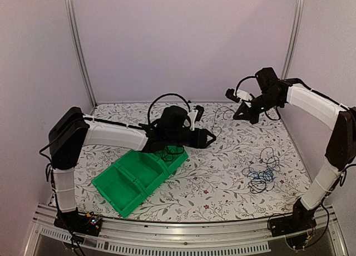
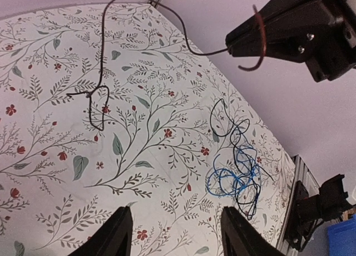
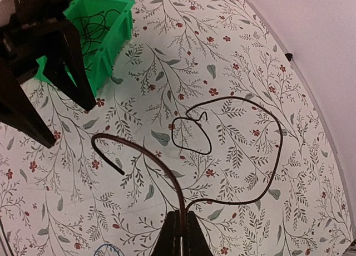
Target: Untangle the cables
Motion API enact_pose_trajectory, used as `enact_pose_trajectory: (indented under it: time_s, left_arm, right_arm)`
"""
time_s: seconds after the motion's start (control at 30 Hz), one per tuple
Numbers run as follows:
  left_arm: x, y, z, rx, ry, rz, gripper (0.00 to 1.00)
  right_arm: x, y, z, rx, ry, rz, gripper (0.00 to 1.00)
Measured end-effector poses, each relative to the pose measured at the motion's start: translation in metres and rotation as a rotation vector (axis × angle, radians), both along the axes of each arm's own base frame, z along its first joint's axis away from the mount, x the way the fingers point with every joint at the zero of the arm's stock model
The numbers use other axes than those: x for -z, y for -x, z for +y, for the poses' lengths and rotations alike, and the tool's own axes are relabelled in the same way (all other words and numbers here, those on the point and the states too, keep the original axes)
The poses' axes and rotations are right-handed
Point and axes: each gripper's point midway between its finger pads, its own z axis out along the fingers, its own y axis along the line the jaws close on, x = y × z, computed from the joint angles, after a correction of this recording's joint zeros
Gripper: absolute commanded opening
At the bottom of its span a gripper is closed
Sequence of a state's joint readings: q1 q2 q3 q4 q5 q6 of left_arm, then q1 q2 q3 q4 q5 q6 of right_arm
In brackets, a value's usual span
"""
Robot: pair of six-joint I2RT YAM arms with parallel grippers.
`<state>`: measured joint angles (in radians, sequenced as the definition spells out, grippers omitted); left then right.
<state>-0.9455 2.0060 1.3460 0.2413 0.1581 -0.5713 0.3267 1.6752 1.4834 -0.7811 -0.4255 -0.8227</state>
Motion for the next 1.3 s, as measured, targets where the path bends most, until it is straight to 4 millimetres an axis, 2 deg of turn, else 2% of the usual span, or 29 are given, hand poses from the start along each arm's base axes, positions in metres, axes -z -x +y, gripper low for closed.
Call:
enact_pose_trajectory:
  time_s: [0.1, 0.2, 0.43, 0.7, 1.0, 1.13, 1.3]
  left_arm:
    - [-0.002, 0.006, -0.005, 0.014, 0.016, -0.024, 0.57]
    - [-0.005, 0.009, -0.008, 0.016, 0.025, -0.048, 0.59]
    - [-0.010, -0.003, -0.005, -0.050, 0.030, -0.087, 0.59]
    - [-0.004, -0.010, -0.014, -0.057, 0.075, -0.118, 0.60]
    - [0.001, -0.031, -0.006, -0.170, 0.069, -0.119, 0.54]
    - [0.013, -0.036, -0.006, -0.186, 0.069, -0.108, 0.53]
    - [0.026, -0.039, -0.010, -0.176, 0.072, -0.116, 0.39]
  right_arm:
    - [-0.017, 0.011, 0.013, -0.023, -0.096, 0.055, 0.00]
    - [-0.022, 0.023, 0.020, -0.037, -0.153, 0.125, 0.00]
    - [-0.047, 0.038, 0.037, -0.078, -0.254, 0.198, 0.00]
    - [-0.050, 0.053, 0.053, -0.111, -0.285, 0.250, 0.00]
    - [-0.061, 0.067, 0.068, -0.153, -0.303, 0.269, 0.00]
    - [-0.065, 0.073, 0.074, -0.168, -0.308, 0.279, 0.00]
    - [-0.070, 0.078, 0.079, -0.184, -0.317, 0.284, 0.00]
